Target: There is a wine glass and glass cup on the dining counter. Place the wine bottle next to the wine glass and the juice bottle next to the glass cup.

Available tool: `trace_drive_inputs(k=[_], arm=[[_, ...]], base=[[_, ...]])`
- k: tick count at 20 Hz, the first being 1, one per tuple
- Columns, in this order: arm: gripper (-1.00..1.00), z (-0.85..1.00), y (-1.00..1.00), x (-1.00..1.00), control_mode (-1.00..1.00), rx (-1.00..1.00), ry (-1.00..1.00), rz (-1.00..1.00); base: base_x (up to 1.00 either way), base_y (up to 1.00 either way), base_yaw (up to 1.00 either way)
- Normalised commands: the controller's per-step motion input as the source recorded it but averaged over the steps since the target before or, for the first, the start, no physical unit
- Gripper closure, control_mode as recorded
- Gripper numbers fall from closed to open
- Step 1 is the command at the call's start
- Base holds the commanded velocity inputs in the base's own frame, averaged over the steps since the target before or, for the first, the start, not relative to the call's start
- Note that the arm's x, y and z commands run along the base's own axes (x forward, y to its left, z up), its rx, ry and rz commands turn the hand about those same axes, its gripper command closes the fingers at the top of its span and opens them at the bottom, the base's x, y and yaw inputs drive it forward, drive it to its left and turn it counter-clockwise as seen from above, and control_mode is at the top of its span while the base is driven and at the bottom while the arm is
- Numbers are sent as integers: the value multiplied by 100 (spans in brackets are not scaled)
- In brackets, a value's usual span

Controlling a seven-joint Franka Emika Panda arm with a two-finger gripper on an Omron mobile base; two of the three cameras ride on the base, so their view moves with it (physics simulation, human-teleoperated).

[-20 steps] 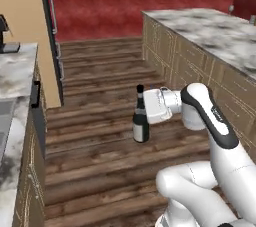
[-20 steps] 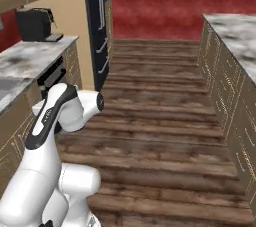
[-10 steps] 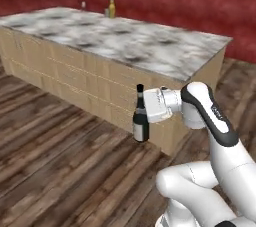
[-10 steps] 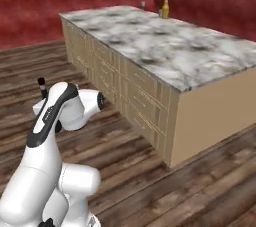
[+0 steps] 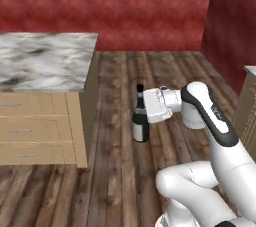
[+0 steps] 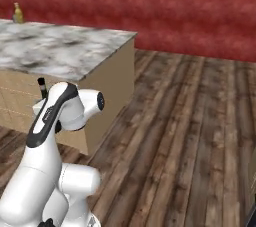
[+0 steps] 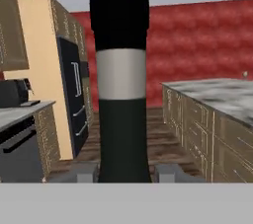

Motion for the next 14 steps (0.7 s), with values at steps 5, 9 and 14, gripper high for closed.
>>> trace_drive_inputs(k=[5,9,14], arm=[[100,0,0,0,100,0,0,0],[100,0,0,0,100,0,0,0],[100,0,0,0,100,0,0,0]], base=[[57,0,-34],[80,0,-5],[86,0,-7]])
